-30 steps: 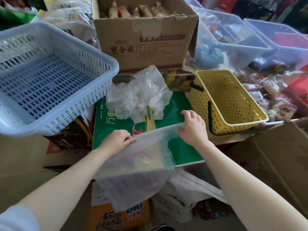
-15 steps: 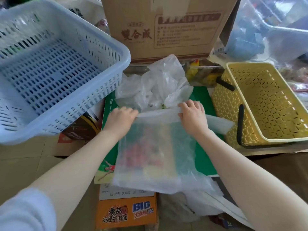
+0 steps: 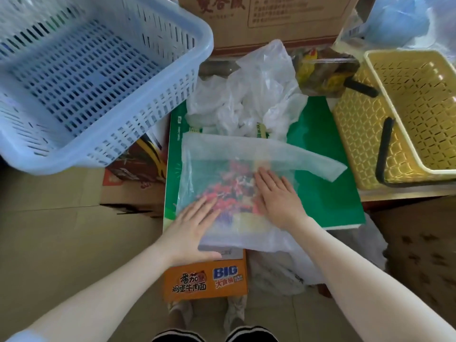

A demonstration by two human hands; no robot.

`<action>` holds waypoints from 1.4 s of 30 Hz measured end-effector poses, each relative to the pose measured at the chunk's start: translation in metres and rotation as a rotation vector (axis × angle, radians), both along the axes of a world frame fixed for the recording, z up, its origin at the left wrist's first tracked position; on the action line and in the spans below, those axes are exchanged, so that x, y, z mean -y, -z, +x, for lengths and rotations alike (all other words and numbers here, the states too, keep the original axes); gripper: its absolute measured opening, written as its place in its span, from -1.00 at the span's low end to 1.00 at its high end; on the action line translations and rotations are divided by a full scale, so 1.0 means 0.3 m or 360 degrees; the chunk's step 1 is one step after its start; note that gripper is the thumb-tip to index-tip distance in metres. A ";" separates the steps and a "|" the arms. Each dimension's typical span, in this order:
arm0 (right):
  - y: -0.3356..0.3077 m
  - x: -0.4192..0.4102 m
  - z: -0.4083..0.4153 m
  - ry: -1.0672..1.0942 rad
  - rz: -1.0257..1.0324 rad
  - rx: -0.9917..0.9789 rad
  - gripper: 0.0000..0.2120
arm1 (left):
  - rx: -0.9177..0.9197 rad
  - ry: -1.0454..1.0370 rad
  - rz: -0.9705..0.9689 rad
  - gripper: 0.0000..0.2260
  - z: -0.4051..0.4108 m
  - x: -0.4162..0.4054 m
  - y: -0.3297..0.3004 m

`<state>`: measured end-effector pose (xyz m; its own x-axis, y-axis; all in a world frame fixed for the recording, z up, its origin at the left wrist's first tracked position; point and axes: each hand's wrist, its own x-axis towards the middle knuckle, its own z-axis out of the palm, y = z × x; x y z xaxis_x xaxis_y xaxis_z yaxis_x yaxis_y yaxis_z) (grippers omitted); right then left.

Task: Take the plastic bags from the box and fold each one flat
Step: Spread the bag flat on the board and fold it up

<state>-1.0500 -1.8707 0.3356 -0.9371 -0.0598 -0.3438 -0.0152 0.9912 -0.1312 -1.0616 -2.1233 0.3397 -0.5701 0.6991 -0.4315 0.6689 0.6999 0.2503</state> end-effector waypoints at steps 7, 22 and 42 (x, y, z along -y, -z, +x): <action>-0.127 0.107 0.188 -0.0133 -0.0461 -0.0451 -0.45 | 0.0140 -0.0352 0.0895 -0.71 -0.029 0.013 -0.013; -0.131 0.041 0.250 0.0401 0.0258 -0.0620 -0.74 | -0.0285 -0.0091 0.0763 -0.74 -0.089 0.135 -0.009; -0.131 -0.228 0.349 0.0480 0.0571 -0.0588 -0.73 | -0.0061 -0.0184 0.0666 -0.48 0.029 -0.180 0.038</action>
